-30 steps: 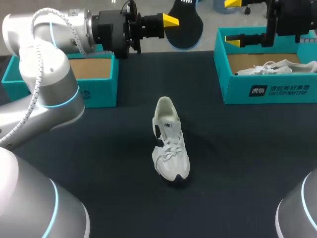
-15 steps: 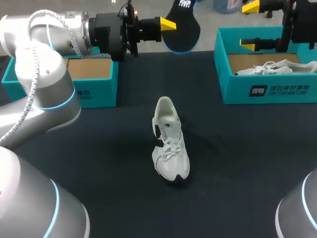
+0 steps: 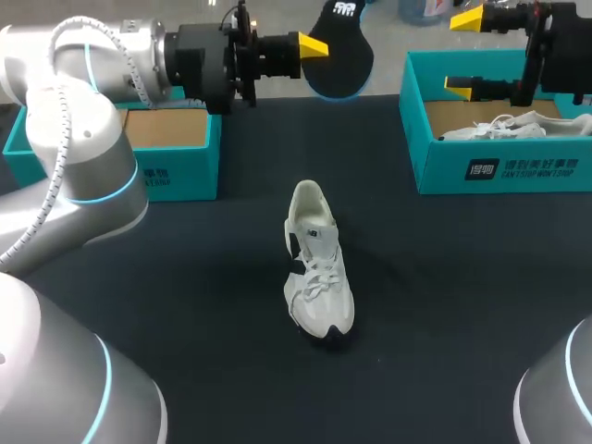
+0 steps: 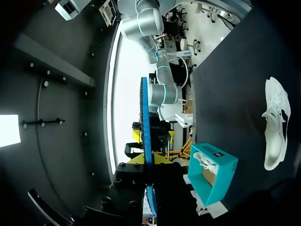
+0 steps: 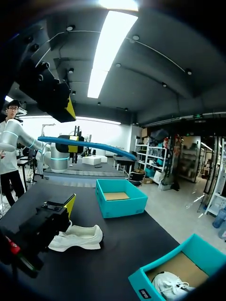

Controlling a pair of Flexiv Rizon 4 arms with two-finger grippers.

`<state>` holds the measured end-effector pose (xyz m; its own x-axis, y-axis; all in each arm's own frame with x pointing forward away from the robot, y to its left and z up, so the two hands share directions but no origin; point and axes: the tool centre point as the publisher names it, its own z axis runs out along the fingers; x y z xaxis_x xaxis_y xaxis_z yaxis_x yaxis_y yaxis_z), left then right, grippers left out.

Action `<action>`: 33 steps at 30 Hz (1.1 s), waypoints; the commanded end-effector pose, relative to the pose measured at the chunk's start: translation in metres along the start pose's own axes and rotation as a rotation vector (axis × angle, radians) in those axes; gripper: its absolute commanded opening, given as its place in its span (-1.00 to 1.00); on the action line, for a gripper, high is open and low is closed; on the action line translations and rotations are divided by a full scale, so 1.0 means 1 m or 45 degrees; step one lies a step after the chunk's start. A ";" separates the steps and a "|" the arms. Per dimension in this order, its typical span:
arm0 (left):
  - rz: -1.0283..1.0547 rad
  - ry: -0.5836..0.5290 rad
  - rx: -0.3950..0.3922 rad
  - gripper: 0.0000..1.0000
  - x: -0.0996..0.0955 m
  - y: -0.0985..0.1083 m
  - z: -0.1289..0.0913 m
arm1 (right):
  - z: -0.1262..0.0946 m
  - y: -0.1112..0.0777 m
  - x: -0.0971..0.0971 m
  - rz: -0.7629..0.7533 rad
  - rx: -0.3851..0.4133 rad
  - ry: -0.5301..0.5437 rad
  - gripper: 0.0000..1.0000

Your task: Take the shoe out of the shoebox, open the shoe tongue, remove and reinsert the insole, then place the shoe into the shoebox

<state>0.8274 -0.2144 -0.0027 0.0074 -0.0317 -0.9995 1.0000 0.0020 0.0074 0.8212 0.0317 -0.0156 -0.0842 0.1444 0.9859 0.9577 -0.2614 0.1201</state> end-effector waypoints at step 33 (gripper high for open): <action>-1.563 0.070 0.110 -1.00 0.003 -0.025 -0.011 | 0.001 0.001 0.000 0.000 0.000 -0.002 1.00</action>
<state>0.8004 -0.2047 -0.0106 -0.7998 0.0000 -0.6002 0.5975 -0.0950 -0.7962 0.8209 0.0310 -0.0157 -0.0849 0.1447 0.9858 0.9578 -0.2609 0.1208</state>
